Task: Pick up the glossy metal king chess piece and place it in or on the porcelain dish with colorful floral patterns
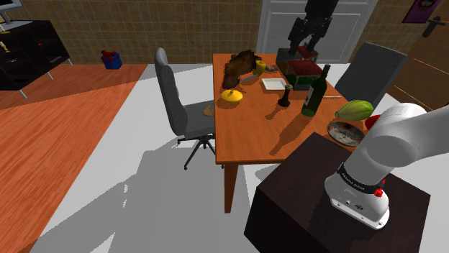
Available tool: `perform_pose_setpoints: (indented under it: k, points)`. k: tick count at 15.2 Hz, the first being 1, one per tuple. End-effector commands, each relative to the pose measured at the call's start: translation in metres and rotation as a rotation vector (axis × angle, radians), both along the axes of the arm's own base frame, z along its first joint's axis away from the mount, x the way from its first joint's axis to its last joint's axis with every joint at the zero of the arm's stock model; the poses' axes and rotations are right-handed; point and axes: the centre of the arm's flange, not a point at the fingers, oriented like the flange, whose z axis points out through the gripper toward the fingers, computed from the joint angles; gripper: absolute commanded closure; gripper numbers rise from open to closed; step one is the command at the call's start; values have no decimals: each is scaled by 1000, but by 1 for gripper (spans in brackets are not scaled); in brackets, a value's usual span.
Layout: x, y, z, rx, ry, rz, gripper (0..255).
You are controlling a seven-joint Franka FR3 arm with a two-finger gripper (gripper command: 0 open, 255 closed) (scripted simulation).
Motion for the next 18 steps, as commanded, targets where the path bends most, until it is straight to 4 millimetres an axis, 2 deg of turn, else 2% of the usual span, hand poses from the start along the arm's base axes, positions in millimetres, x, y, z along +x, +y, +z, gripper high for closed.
perform_pose_setpoints:
  k: [1,18]
  points:
    - [0,0,0,0,0,0,0]
    - [39,-185,-134,74,-114,7,0]
